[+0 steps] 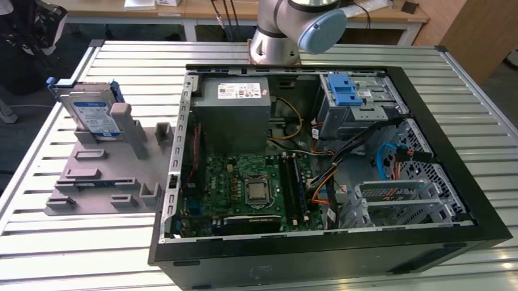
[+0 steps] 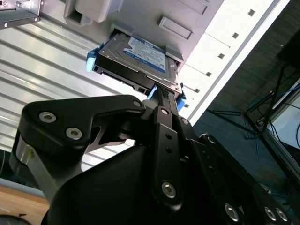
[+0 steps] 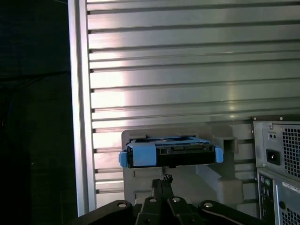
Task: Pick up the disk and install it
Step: 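Reach for the disk, then pick up the disk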
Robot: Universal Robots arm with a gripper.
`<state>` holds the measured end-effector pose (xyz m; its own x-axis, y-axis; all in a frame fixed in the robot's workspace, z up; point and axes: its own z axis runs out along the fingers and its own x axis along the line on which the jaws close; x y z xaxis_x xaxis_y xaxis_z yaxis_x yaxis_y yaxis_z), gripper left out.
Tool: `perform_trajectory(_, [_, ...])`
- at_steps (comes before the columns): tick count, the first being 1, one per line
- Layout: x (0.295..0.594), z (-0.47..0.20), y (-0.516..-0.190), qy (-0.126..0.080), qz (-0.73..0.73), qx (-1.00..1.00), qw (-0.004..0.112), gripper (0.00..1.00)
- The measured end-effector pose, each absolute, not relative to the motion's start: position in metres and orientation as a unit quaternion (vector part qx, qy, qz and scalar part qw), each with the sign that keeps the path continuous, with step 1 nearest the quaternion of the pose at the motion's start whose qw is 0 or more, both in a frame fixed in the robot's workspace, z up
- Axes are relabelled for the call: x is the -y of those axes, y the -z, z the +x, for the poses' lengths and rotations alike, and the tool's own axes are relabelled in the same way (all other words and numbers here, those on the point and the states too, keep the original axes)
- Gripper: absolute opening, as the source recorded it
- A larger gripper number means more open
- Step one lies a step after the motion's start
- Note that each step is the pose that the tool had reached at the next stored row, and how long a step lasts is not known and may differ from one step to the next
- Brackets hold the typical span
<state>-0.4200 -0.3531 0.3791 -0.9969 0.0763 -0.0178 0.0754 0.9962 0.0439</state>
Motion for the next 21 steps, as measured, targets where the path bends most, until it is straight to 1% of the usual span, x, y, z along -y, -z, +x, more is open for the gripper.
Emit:
perform_trajectory(9, [0.3531,-0.4202,-0.3791,-0.022,0.035,-0.999,0.010,0.11])
perform_trajectory(21, [0.3531,-0.4202,-0.3790,-0.022,-0.036,-0.999,0.008,0.11])
